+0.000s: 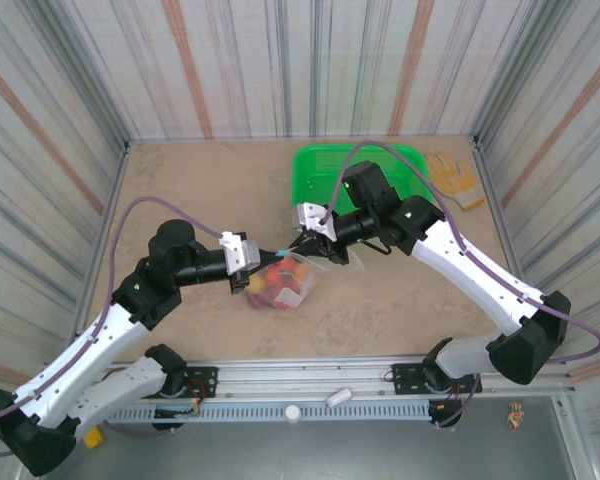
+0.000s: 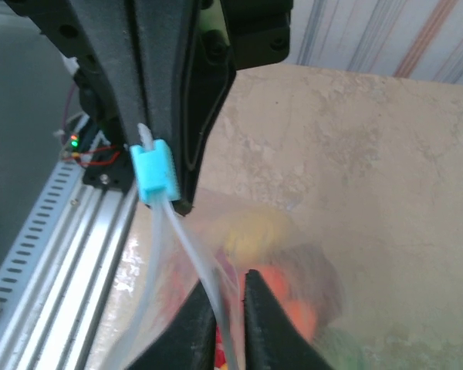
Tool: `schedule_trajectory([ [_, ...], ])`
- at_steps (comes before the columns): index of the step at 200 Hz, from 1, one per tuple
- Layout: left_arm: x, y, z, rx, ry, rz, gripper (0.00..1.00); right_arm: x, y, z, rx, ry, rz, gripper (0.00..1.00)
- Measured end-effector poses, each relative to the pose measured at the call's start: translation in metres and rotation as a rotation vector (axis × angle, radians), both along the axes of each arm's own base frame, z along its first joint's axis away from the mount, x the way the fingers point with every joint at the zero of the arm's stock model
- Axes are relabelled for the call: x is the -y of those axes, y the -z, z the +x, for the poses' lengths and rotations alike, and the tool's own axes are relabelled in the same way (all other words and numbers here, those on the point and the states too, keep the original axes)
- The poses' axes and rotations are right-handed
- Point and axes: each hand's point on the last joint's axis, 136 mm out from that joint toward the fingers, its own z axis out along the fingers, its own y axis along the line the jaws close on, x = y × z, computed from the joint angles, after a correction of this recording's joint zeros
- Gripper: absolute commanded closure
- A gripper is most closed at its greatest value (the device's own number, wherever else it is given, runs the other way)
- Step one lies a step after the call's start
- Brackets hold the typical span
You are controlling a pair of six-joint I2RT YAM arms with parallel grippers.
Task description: Place the food in the zip-top bag and seal the zipper
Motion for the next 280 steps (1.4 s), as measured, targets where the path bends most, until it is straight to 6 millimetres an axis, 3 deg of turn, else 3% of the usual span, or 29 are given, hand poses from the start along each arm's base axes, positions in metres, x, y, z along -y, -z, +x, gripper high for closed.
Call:
schedule_trajectory([
  [34, -0.003, 0.003, 0.001, 0.008, -0.018, -0.003, 1.0, 0.008, -0.003, 0.002, 0.026, 0.044, -0.033, 0.81],
  [76, -0.008, 0.011, 0.008, 0.014, -0.07, 0.006, 1.0, 0.013, -0.042, -0.005, 0.122, 0.06, -0.026, 0.81],
  [103, -0.012, 0.011, 0.012, 0.032, -0.107, 0.001, 1.0, 0.008, -0.053, -0.019, 0.144, 0.03, -0.017, 0.8],
  [137, -0.014, 0.01, 0.012, 0.048, -0.116, -0.012, 1.0, -0.004, -0.056, -0.027, 0.126, 0.012, 0.004, 0.76],
  [196, -0.012, 0.011, 0.009, 0.048, -0.106, -0.015, 1.0, -0.028, -0.054, -0.02, 0.101, 0.011, 0.038, 0.71],
  [280, -0.013, 0.009, 0.006, 0.056, -0.099, -0.022, 1.0, -0.034, -0.037, -0.017, 0.062, 0.009, 0.014, 0.66],
])
